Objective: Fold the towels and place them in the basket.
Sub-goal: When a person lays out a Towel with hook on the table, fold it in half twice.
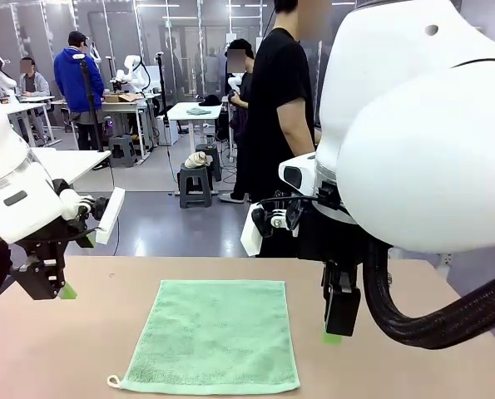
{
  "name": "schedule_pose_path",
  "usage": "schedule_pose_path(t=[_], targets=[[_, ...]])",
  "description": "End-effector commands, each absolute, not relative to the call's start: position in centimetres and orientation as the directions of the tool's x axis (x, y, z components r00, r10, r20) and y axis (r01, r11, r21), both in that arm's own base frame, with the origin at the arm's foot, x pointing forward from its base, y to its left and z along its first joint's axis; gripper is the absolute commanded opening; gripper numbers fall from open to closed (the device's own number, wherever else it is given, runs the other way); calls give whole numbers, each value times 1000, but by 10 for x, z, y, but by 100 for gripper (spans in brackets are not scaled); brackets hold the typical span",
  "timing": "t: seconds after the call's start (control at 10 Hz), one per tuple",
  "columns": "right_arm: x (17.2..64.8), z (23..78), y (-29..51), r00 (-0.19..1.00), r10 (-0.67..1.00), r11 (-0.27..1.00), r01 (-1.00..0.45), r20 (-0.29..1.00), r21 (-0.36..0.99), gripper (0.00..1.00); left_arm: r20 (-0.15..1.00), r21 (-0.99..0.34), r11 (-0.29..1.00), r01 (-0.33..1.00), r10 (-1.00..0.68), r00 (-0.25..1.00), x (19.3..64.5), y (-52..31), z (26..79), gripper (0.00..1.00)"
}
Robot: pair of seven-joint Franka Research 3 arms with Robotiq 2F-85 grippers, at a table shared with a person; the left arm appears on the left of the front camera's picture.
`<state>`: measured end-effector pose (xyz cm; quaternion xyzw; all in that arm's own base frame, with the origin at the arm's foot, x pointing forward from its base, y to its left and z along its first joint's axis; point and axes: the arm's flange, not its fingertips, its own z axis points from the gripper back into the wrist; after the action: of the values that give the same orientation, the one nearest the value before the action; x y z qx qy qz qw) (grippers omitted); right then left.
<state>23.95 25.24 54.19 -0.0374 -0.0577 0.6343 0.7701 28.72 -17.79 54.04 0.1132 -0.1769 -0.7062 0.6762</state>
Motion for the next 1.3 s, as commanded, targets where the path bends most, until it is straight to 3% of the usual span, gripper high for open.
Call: schedule_pose_path(t=[0.0,0.4,1.2], targets=[[238,544,251,190,981,195,-971,45,-138,100,80,415,-14,910,-995,-52,284,-178,545,100],[245,536,263,169,985,171,-978,26,-122,100,108,384,-33,923,-991,-80,289,-191,531,100],[302,417,293,94,996,94,-995,-3,22,100,48,191,-29,981,-998,-38,317,-252,398,100]])
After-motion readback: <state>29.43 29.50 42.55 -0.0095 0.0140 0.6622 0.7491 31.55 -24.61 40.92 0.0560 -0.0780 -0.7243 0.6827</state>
